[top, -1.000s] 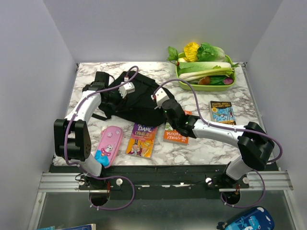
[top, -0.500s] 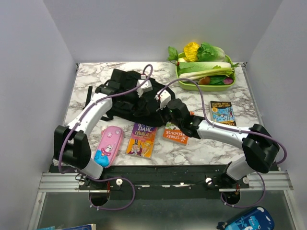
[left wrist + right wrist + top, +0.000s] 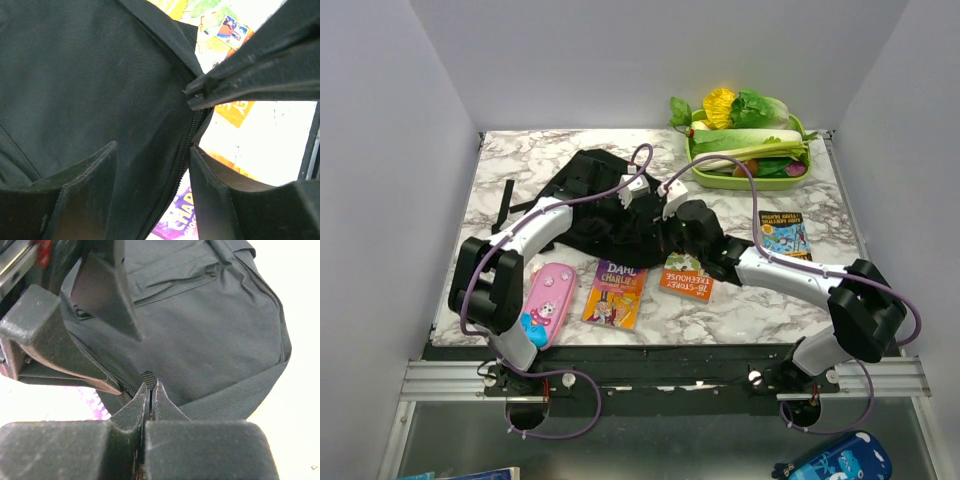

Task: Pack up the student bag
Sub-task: Unzip the student bag at the center of the board.

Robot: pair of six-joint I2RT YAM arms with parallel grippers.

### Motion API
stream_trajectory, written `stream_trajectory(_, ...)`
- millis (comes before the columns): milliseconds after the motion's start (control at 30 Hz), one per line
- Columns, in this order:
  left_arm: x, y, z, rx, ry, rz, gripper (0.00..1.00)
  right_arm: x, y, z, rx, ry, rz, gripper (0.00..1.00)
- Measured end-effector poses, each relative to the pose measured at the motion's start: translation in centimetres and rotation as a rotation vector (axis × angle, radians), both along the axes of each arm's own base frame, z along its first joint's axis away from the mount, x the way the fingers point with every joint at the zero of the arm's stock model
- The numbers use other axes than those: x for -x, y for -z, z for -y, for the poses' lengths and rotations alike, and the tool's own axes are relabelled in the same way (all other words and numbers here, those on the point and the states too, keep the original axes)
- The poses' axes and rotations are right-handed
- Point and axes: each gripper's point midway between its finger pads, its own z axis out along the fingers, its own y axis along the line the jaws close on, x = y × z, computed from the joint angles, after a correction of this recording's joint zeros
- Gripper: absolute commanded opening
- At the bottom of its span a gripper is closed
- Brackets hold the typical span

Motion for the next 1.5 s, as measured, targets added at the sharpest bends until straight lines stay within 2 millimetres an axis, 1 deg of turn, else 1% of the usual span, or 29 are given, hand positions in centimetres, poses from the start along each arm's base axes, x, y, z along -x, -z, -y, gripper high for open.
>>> stream_trajectory(100,0.5,0.5,0.5,-0.001,0.034,-0.006,0.42,-0.5,0.1,0.5,-0.020,0.030,-0.022,0.01)
stream_trajectory(167,1.1,0.8,0.9,-0.007,0.068,-0.023,0.37,-0.6,0.5,1.0,-0.020,0.047,-0.045,0.01)
stream_trajectory(267,1.7,1.4,1.2,-0.024,0.118,-0.047,0.17,-0.8,1.3,1.5,-0.016,0.067,-0.077,0.01)
stream_trajectory(300,2.0,1.5,1.1,-0.031,0.131,-0.051,0.08,-0.9,1.6,1.7,-0.009,0.074,-0.087,0.01)
stream_trajectory(333,2.1,1.5,1.1,-0.036,0.150,-0.044,0.06,-1.0,1.8,1.8,-0.004,0.083,-0.099,0.01)
stream_trajectory(467,2.6,0.9,0.8,-0.061,0.196,-0.038,0.02,-2.1,2.3,2.6,0.009,0.127,-0.130,0.01)
stream_trajectory(600,3.1,-0.2,0.4,-0.083,0.257,-0.009,0.00,-3.7,2.3,4.5,0.009,0.189,-0.146,0.01)
stream_trajectory(700,4.0,-0.5,-0.1,-0.103,0.300,-0.019,0.00,-5.3,2.4,6.0,0.014,0.241,-0.148,0.01)
stream_trajectory(767,4.8,-0.8,-0.4,-0.113,0.332,-0.030,0.00,-6.0,2.6,6.7,0.029,0.264,-0.151,0.01)
stream_trajectory(967,6.6,-0.9,-1.4,-0.136,0.405,-0.039,0.00,-7.7,3.2,7.0,0.072,0.289,-0.157,0.01)
stream_trajectory(1067,7.4,-1.0,-1.9,-0.145,0.451,-0.032,0.00,-9.3,2.9,6.9,0.086,0.320,-0.137,0.01)
stream_trajectory(1167,8.1,-1.1,-2.3,-0.151,0.488,-0.019,0.00,-10.8,2.5,7.3,0.092,0.368,-0.116,0.01)
stream_trajectory(1233,8.1,-1.4,-2.3,-0.151,0.505,0.007,0.00,-11.5,2.2,8.0,0.090,0.402,-0.106,0.01)
stream_trajectory(1367,7.4,-1.9,-2.2,-0.156,0.506,0.071,0.00,-12.0,1.6,9.3,0.079,0.456,-0.096,0.01)
stream_trajectory(1433,6.8,-2.0,-2.2,-0.160,0.490,0.091,0.00,-11.8,0.9,9.9,0.072,0.474,-0.083,0.01)
stream_trajectory(1500,5.9,-2.1,-2.3,-0.168,0.446,0.094,0.00,-11.1,0.2,10.9,0.063,0.489,-0.073,0.01)
